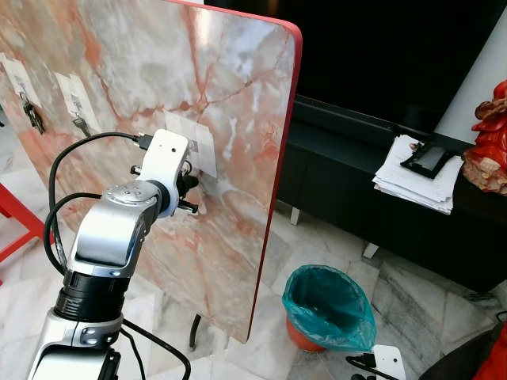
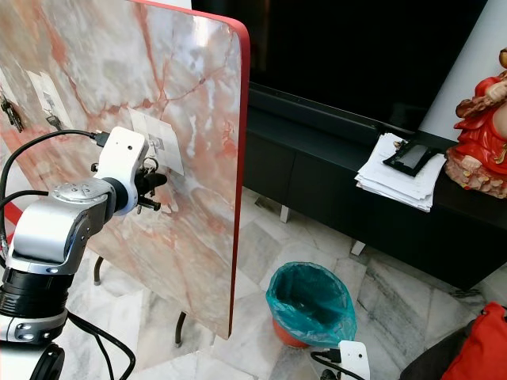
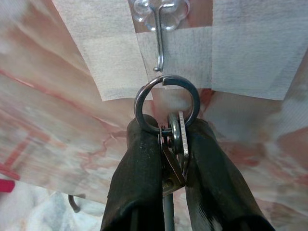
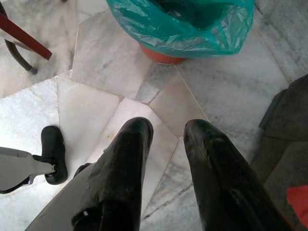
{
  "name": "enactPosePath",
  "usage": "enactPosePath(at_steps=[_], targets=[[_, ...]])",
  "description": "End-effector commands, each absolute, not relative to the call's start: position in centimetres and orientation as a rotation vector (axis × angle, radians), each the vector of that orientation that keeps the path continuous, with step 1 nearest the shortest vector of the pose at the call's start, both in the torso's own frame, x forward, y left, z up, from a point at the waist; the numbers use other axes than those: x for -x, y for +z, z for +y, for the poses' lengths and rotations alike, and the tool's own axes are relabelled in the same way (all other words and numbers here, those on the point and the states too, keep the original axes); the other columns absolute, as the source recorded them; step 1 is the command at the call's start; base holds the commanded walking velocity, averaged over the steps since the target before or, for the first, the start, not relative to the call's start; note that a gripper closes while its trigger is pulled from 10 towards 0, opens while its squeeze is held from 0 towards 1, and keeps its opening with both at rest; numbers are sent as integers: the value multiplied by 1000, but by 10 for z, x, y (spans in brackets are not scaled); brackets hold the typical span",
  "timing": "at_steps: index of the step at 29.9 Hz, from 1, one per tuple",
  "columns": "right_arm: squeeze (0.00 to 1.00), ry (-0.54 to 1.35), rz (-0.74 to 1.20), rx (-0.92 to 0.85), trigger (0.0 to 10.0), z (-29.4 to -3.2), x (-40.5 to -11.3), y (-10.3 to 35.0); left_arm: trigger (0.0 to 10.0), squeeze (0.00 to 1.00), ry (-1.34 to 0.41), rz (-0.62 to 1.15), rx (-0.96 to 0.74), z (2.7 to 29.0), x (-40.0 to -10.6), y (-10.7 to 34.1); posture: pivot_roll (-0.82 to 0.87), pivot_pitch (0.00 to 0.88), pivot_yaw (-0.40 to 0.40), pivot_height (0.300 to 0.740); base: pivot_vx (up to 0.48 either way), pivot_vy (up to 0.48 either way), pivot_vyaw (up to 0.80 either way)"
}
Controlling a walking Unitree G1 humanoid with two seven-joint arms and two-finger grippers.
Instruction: Hang keys on a hook
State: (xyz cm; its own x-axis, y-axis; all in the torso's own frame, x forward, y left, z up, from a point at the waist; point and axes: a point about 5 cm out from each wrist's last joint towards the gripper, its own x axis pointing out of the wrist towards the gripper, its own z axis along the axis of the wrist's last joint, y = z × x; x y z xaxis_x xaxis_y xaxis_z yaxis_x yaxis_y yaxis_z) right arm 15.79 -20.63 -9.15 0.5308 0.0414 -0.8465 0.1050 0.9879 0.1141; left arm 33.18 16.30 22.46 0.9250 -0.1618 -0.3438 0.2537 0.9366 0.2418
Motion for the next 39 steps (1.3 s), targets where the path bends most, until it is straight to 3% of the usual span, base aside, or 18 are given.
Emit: enactPosePath(at_steps=[1, 39], targets=[[0, -52, 1009, -164, 10000, -209, -158, -91, 10000, 0, -224, 306, -265, 165, -335, 233, 4, 0, -85, 740, 0, 0, 0], [0, -50, 1011, -169, 10000, -209, -157, -91, 10000, 0, -345, 294, -322, 156, -342, 247, 3, 0, -82, 740, 0, 0, 0]])
